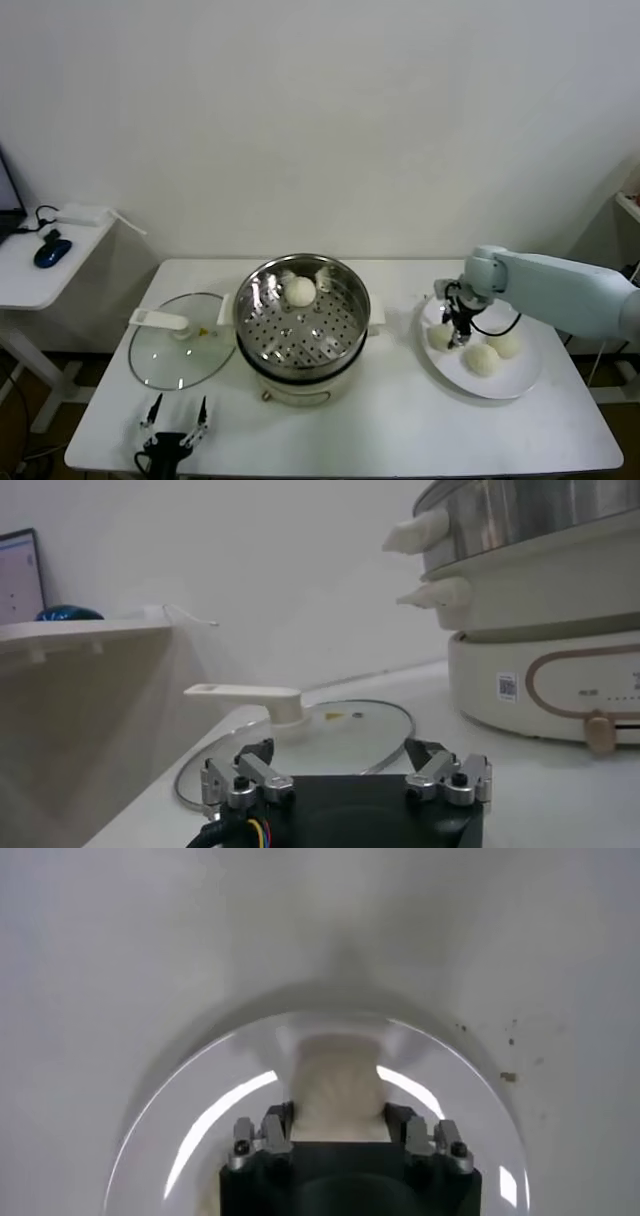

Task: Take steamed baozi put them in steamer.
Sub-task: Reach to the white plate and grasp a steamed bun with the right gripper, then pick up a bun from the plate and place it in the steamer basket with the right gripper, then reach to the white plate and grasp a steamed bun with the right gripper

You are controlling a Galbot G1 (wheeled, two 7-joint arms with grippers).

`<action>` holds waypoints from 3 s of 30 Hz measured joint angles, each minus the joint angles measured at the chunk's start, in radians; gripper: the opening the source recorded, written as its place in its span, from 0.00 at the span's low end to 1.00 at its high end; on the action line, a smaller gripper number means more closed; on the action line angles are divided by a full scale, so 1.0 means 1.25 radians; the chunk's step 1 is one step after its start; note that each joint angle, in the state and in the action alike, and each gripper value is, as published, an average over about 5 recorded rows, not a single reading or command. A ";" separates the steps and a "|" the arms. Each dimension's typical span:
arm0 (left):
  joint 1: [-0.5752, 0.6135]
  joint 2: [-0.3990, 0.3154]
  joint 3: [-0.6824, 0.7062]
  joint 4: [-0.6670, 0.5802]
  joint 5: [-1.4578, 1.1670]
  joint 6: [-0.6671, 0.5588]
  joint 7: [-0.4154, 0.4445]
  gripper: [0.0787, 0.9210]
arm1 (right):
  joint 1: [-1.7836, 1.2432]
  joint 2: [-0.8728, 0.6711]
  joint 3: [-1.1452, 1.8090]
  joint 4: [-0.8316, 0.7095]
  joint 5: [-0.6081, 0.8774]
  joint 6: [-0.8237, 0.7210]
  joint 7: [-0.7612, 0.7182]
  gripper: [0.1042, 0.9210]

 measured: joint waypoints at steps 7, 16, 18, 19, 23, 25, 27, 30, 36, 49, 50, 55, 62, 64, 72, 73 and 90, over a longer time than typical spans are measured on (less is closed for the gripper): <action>-0.001 0.002 0.009 0.003 0.001 -0.001 0.000 0.88 | 0.182 0.020 -0.101 0.090 0.102 -0.010 -0.033 0.62; -0.002 -0.001 0.025 0.002 0.008 -0.002 0.001 0.88 | 0.417 0.087 -0.153 0.202 0.281 -0.060 -0.058 0.62; -0.002 -0.002 0.027 0.002 0.010 -0.003 0.002 0.88 | 0.445 0.110 -0.144 0.213 0.319 -0.078 -0.058 0.62; -0.002 -0.002 0.027 0.001 0.011 -0.003 0.002 0.88 | 0.456 0.122 -0.136 0.218 0.337 -0.088 -0.056 0.62; -0.001 -0.002 0.028 -0.001 0.016 -0.005 0.003 0.88 | 0.476 0.181 -0.097 0.227 0.397 -0.127 -0.043 0.62; 0.000 -0.002 0.028 -0.002 0.020 -0.007 0.003 0.88 | 0.473 0.212 -0.075 0.225 0.417 -0.145 -0.033 0.62; 0.002 -0.001 0.028 -0.002 0.023 -0.008 0.003 0.88 | 0.461 0.246 -0.054 0.219 0.432 -0.161 -0.024 0.62; 0.005 -0.001 0.029 -0.006 0.027 -0.008 0.004 0.88 | 0.434 0.294 -0.029 0.201 0.443 -0.179 -0.013 0.62; 0.009 -0.003 0.031 -0.013 0.034 -0.008 0.005 0.88 | 0.354 0.374 0.007 0.149 0.430 -0.200 0.002 0.62; 0.006 -0.005 0.027 0.000 0.038 -0.010 0.006 0.88 | 0.184 0.478 0.042 0.012 0.351 -0.206 0.006 0.62; 0.005 -0.005 0.027 0.001 0.038 -0.010 0.006 0.88 | 0.174 0.482 0.044 0.005 0.346 -0.206 0.007 0.62; 0.003 -0.006 0.028 0.003 0.041 -0.010 0.006 0.88 | 0.136 0.501 0.057 -0.027 0.327 -0.207 0.011 0.62; 0.003 -0.007 0.026 0.003 0.042 -0.010 0.006 0.88 | 0.110 0.513 0.068 -0.053 0.317 -0.204 0.012 0.68; 0.004 -0.007 0.026 0.002 0.042 -0.010 0.006 0.88 | 0.110 0.510 0.070 -0.052 0.318 -0.201 0.011 0.73; 0.006 -0.011 0.028 -0.001 0.047 -0.009 0.007 0.88 | 0.175 0.461 0.050 -0.017 0.339 -0.169 -0.021 0.88; 0.007 -0.011 0.028 -0.001 0.047 -0.009 0.007 0.88 | 0.190 0.450 0.044 -0.010 0.341 -0.159 -0.031 0.88; 0.009 -0.010 0.028 0.006 0.054 -0.012 0.007 0.88 | 0.370 0.161 -0.166 0.108 0.191 0.058 -0.167 0.88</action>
